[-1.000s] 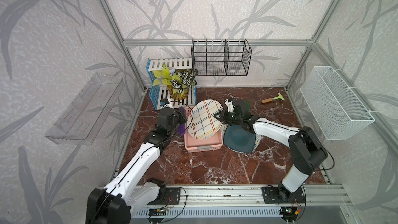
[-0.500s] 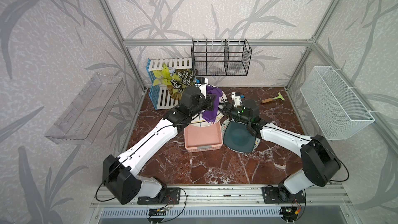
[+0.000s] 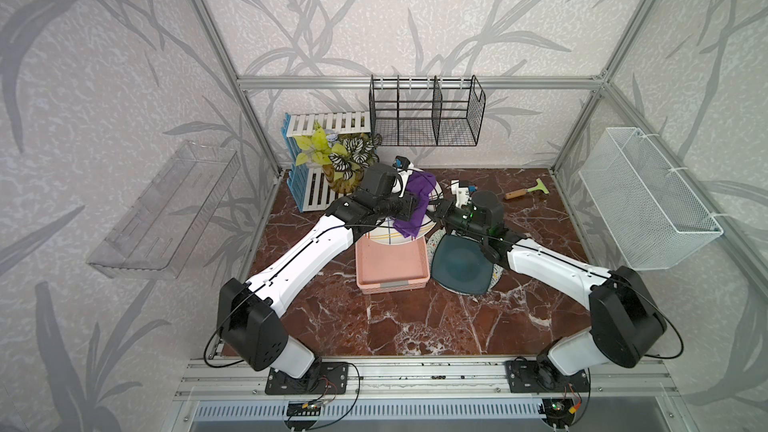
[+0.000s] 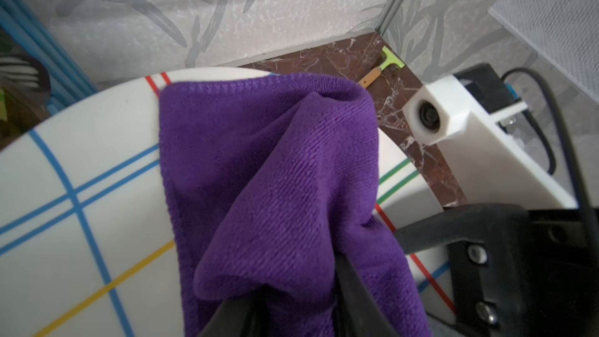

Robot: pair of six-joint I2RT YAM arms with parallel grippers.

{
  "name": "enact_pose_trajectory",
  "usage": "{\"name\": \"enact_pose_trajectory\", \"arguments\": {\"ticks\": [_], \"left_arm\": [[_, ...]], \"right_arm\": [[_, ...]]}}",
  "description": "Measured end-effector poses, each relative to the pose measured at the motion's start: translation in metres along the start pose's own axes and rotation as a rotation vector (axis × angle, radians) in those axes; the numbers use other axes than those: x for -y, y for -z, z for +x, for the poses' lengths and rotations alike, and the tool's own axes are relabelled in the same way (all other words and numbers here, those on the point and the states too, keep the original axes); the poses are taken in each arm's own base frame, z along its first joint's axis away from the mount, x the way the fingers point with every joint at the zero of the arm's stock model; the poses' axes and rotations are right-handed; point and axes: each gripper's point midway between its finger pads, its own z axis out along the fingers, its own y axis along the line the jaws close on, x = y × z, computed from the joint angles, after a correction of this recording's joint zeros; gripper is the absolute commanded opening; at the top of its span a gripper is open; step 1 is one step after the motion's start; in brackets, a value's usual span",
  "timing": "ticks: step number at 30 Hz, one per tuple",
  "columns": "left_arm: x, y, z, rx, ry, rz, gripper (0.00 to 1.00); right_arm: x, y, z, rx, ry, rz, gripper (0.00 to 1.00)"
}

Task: Wipe the wet plate dry
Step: Wipe the plate with towel.

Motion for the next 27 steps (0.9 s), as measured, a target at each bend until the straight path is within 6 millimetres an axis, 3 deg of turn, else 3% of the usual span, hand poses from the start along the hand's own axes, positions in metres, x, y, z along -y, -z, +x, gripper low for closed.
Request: {"name": "enact_pose_trajectory", "arguments": {"ticks": [4,8,12,14,17,21,23,27], "left_arm": [[-0.005,-0.003,0.009,-0.007,0.012,0.013,0.0],[-0.032,0.016,0.031,0.018,0.106,-0.006,0.0],[-0.077,0.04,0.029,0.061,0.211,-0.114,0.0],[-0.083,0.044,0.019,0.074,0.218,-0.128,0.0],[-0.064,0.042,-0.006,0.101,0.177,-0.066,0.0],[0.011,0.029,-0.028,0.129,0.032,0.098,0.0],[0.036,0.025,-0.032,0.139,-0.018,0.145,0.0],[0.037,0.024,-0.033,0.163,-0.023,0.158,0.0]], "right_arm": [[0.01,0.002,-0.005,0.012,-0.015,0.04,0.0],[0.013,0.011,-0.015,0.032,-0.014,0.062,0.0],[-0.01,0.025,-0.017,0.053,0.061,0.031,0.0],[-0.02,0.028,-0.009,0.053,0.105,0.022,0.0],[-0.032,0.026,0.009,0.02,0.153,0.011,0.0],[-0.037,0.024,0.02,-0.009,0.174,-0.001,0.0],[-0.037,0.026,0.014,-0.008,0.18,0.012,0.0],[-0.041,0.035,-0.009,0.025,0.176,0.015,0.0]]}}
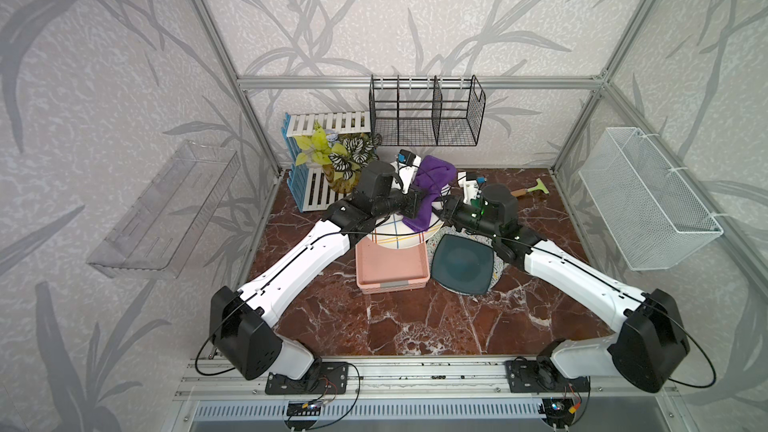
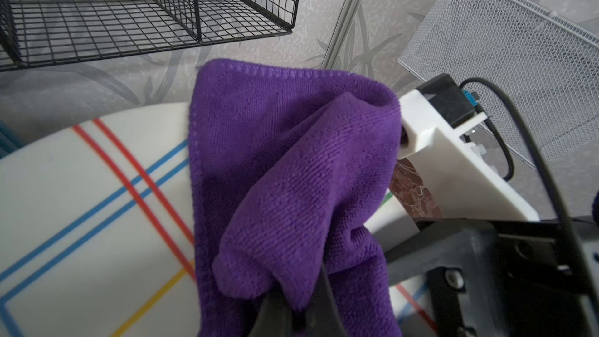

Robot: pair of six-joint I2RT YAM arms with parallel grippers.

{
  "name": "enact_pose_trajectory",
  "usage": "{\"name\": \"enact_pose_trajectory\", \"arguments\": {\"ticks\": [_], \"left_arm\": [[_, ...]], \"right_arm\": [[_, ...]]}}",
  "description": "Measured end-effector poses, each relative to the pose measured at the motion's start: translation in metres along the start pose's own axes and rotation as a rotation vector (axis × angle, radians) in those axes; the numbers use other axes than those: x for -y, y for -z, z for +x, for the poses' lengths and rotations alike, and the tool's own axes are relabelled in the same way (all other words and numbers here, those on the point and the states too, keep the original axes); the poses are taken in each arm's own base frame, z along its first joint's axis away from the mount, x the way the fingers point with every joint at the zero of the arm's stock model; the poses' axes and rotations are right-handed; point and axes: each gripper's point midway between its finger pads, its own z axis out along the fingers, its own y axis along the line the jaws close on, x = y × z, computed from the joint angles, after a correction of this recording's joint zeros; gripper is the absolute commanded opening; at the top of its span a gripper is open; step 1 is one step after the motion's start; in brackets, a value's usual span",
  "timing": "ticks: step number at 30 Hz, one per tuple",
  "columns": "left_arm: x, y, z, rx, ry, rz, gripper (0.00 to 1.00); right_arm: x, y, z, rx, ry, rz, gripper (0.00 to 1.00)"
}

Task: Wipe the wet plate dry
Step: Wipe the plate with towel.

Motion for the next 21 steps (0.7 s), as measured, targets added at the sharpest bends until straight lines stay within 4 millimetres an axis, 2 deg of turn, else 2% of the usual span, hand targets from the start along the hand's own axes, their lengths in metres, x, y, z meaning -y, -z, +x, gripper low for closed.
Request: {"name": "enact_pose_trajectory", "arguments": {"ticks": [2,5,7,9,12,15,17,21], "left_arm": [[-0.01,0.006,0.008,0.008,0.027,-0.026,0.0],[-0.039,0.02,0.016,0.011,0.089,-0.103,0.0],[-0.06,0.025,0.01,0.023,0.112,-0.16,0.0],[-0.072,0.025,0.0,0.033,0.118,-0.203,0.0],[-0.069,0.014,-0.021,0.047,0.096,-0.215,0.0],[-0.052,-0.003,-0.039,0.061,0.058,-0.197,0.0],[-0.044,-0.011,-0.043,0.059,0.049,-0.18,0.0],[-0.051,-0.009,-0.034,0.062,0.084,-0.179,0.0]], "right_arm": [[0.002,0.006,-0.013,0.03,-0.001,0.005,0.0],[0.0,0.014,-0.023,0.063,0.01,0.004,0.0],[-0.005,0.014,-0.019,0.063,0.025,-0.003,0.0],[-0.009,0.011,-0.008,0.054,0.038,-0.007,0.0],[-0.013,0.007,0.006,0.035,0.045,-0.009,0.0],[-0.014,0.007,0.005,0.04,0.041,-0.011,0.0],[-0.009,0.01,-0.006,0.057,0.026,-0.006,0.0],[-0.002,0.025,-0.039,0.106,-0.036,-0.014,0.0]]}}
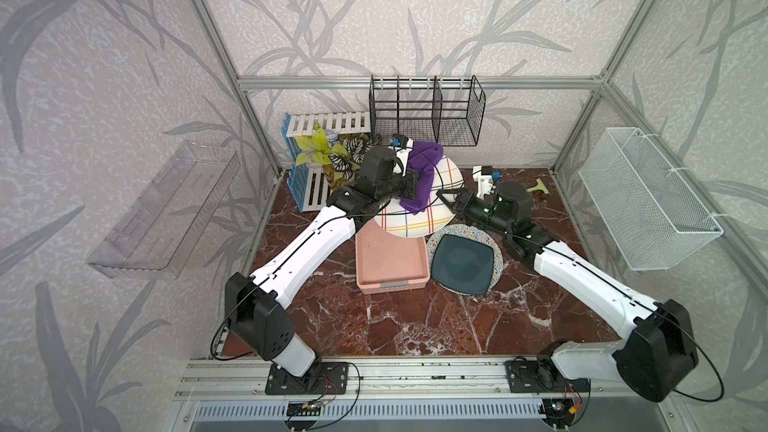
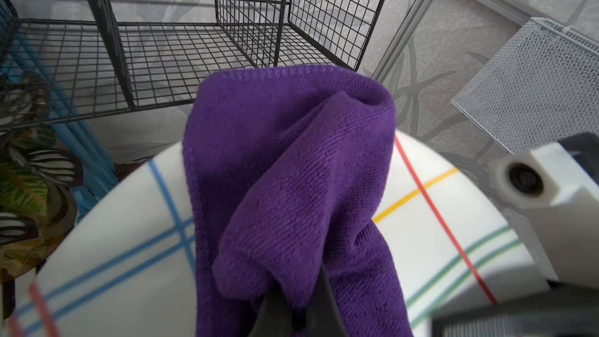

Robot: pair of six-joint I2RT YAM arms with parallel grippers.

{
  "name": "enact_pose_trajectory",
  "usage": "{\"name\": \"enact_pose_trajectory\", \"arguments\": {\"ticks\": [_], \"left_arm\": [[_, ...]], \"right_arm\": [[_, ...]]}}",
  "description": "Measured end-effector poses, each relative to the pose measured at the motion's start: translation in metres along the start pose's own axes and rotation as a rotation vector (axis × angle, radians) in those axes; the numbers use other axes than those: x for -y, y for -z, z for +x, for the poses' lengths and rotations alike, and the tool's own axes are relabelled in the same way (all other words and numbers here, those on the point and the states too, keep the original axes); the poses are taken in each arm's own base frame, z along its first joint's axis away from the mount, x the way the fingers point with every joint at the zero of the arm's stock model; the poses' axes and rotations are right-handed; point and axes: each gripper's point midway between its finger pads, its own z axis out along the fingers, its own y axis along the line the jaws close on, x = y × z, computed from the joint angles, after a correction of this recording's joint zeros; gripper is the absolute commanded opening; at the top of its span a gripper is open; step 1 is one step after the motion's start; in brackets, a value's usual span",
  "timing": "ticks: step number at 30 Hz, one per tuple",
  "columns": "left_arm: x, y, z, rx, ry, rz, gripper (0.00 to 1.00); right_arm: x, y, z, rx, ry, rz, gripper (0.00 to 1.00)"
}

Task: Wipe the wet plate dry
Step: Wipe the plate with towel.

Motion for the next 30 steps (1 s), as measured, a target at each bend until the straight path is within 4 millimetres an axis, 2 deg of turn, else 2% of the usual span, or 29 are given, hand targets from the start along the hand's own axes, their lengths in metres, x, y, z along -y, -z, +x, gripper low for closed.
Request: {"name": "enact_pose_trajectory", "arguments": {"ticks": [3,6,9,15,18,20,23,25,26,30], "left_arm": [[-0.022,0.015,0.007,0.012,0.037,-0.032,0.0],[-0.022,0.024,-0.001,0.037,0.038,-0.013,0.0],[0.002,0.025,-0.005,0.05,-0.005,0.051,0.0],[0.099,0.023,0.015,0.021,-0.098,0.302,0.0],[0.125,0.015,0.013,0.015,-0.113,0.352,0.0],[0.134,0.009,0.007,0.02,-0.107,0.364,0.0],[0.13,0.005,-0.002,0.029,-0.055,0.366,0.0],[0.117,0.009,-0.01,0.049,0.02,0.396,0.0],[0.102,0.015,-0.016,0.073,0.073,0.41,0.0],[0.023,0.049,-0.044,0.229,0.303,0.408,0.0]], "right_arm": [[-0.001,0.014,-0.03,0.078,-0.017,-0.014,0.0],[-0.013,0.022,-0.035,0.109,0.0,-0.038,0.0],[-0.019,0.028,-0.038,0.134,0.005,-0.05,0.0],[-0.016,0.046,-0.073,0.238,-0.016,-0.048,0.0],[-0.017,0.045,-0.072,0.238,-0.021,-0.052,0.0],[-0.019,0.044,-0.072,0.244,-0.028,-0.057,0.0],[-0.02,0.045,-0.076,0.263,-0.04,-0.063,0.0],[-0.023,0.048,-0.08,0.274,-0.057,-0.08,0.0],[-0.024,0.05,-0.082,0.281,-0.066,-0.093,0.0],[-0.017,0.074,-0.099,0.355,-0.128,-0.156,0.0]]}}
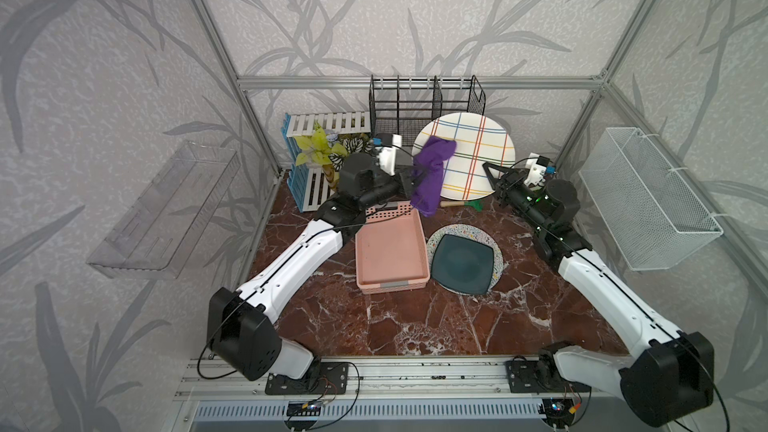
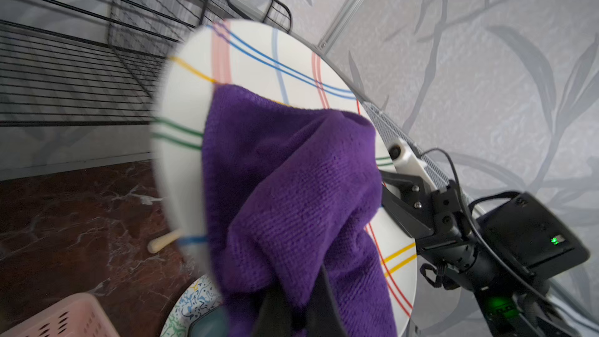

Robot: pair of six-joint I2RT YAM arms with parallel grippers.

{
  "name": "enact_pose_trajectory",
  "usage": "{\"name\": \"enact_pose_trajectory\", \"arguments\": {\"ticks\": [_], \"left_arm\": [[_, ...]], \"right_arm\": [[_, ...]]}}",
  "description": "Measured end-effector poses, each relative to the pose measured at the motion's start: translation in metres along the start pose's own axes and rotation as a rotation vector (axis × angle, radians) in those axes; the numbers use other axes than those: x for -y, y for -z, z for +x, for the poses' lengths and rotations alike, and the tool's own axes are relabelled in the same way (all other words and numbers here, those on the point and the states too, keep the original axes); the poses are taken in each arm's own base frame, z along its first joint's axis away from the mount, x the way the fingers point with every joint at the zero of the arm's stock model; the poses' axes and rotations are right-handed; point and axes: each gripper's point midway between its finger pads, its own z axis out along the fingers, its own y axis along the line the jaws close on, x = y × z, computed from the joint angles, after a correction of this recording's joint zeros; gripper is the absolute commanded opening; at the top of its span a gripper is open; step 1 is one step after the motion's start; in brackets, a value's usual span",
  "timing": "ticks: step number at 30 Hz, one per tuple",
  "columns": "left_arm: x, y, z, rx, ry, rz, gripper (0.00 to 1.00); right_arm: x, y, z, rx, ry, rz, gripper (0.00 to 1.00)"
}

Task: Wipe the wet plate dry
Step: Wipe the plate with towel.

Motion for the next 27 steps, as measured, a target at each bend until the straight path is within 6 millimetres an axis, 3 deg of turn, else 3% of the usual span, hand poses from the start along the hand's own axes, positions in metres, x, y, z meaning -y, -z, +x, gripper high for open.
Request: {"name": "enact_pose_trajectory", "arguments": {"ticks": [2,3,6,10,15,18,21,24,27], "left_arm": [[-0.013,0.021,-0.025,0.102,0.083,0.013,0.0],[-0.01,0.025,-0.032,0.131,0.121,0.045,0.0],[0.019,0.028,-0.045,0.17,0.218,0.199,0.0],[0.063,0.035,-0.063,0.211,0.307,0.422,0.0],[0.111,0.044,-0.087,0.247,0.401,0.643,0.0],[0.128,0.049,-0.097,0.274,0.448,0.718,0.0],[0.139,0.047,-0.095,0.284,0.5,0.77,0.0],[0.159,0.033,-0.072,0.228,0.562,0.816,0.0],[0.168,0.02,-0.054,0.185,0.602,0.822,0.0]], "right_arm": [[-0.014,0.008,-0.012,0.039,-0.044,-0.078,0.0],[-0.026,0.011,-0.018,0.06,-0.052,-0.128,0.0],[-0.068,0.018,-0.019,0.06,-0.076,-0.297,0.0],[-0.111,0.021,0.003,-0.016,-0.087,-0.451,0.0],[-0.119,0.011,0.039,-0.118,-0.109,-0.502,0.0],[-0.121,0.0,0.055,-0.157,-0.146,-0.524,0.0],[-0.14,-0.005,0.065,-0.179,-0.153,-0.578,0.0],[-0.159,-0.011,0.069,-0.201,-0.15,-0.634,0.0],[-0.174,-0.015,0.057,-0.187,-0.134,-0.669,0.0]]}}
